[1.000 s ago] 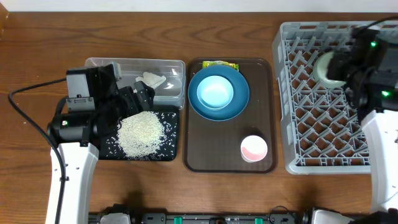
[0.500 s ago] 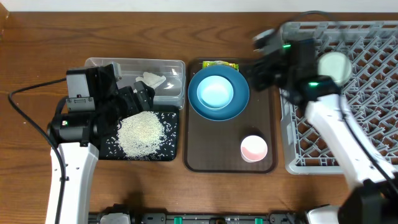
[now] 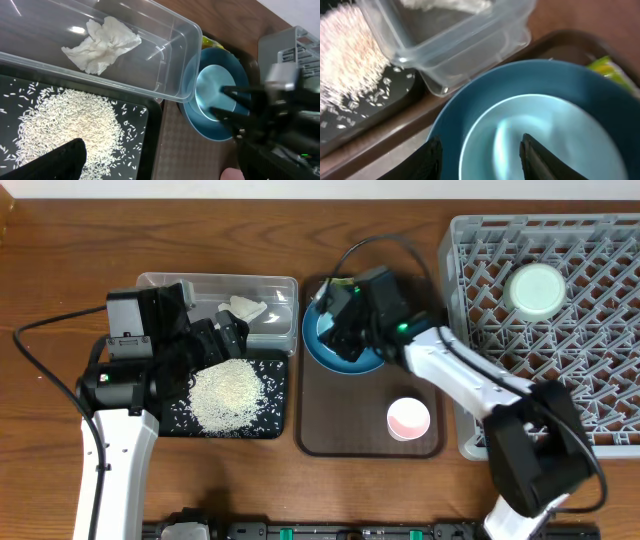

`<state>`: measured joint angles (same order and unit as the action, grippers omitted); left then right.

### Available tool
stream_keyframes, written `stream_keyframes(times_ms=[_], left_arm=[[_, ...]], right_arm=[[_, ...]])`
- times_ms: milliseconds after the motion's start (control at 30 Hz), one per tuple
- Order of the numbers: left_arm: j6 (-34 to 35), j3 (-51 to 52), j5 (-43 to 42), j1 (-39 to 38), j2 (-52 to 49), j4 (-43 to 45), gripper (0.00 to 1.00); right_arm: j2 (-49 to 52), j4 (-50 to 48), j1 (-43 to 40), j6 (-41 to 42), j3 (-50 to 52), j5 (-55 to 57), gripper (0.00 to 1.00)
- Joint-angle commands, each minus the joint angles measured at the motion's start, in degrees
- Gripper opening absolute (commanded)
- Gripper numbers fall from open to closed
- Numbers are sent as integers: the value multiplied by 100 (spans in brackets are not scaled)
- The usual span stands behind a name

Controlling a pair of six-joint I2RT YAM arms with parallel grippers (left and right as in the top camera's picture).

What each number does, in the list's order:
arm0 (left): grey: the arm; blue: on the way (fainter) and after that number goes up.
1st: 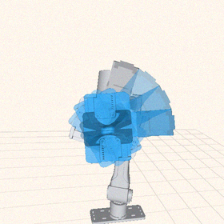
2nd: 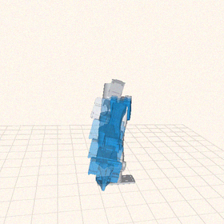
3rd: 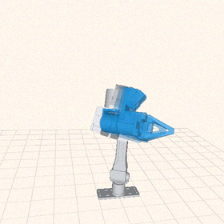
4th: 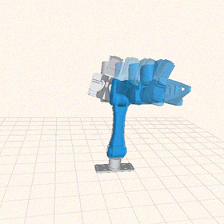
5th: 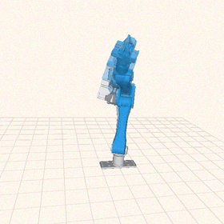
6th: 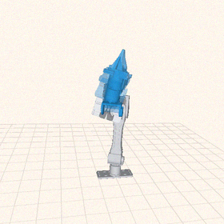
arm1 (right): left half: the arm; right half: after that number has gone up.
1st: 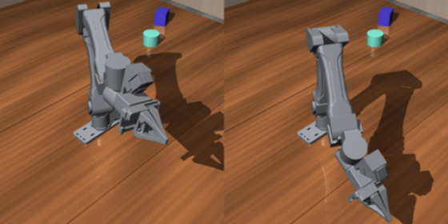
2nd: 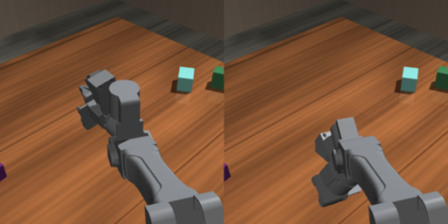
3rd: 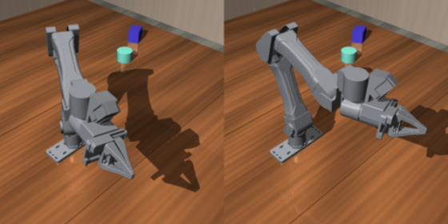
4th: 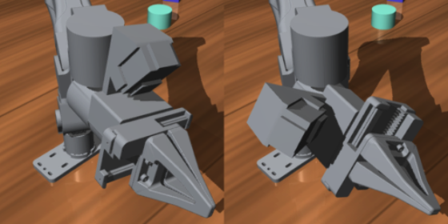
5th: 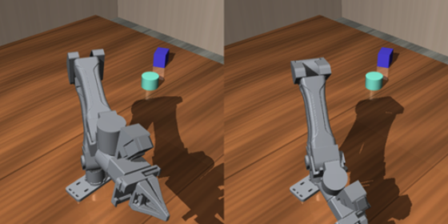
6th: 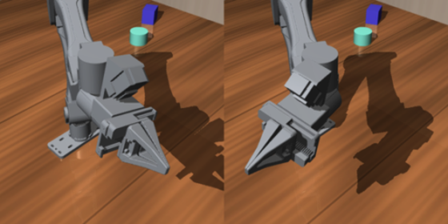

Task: Sort waste into correct bins and load items into the dishwasher rack
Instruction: 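Reach the right gripper to the pale blue bowl and grasp its rim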

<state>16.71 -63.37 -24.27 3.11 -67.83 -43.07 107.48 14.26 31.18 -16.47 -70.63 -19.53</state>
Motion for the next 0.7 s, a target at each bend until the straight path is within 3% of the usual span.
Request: stream_keyframes(times_ms=[0,200,367,667], left_arm=[[-9,-61,-57,4,-33,4,98],[-9,-61,-57,4,-33,4,98],[-9,-61,-57,4,-33,4,98],[-9,-61,-57,4,-33,4,98]], right_arm=[[201,-15,153,-208,9,402,49],[391,35,223,-208,9,608,45],[400,122,216,-205,9,658,29],[400,490,216,-203,9,778,26]])
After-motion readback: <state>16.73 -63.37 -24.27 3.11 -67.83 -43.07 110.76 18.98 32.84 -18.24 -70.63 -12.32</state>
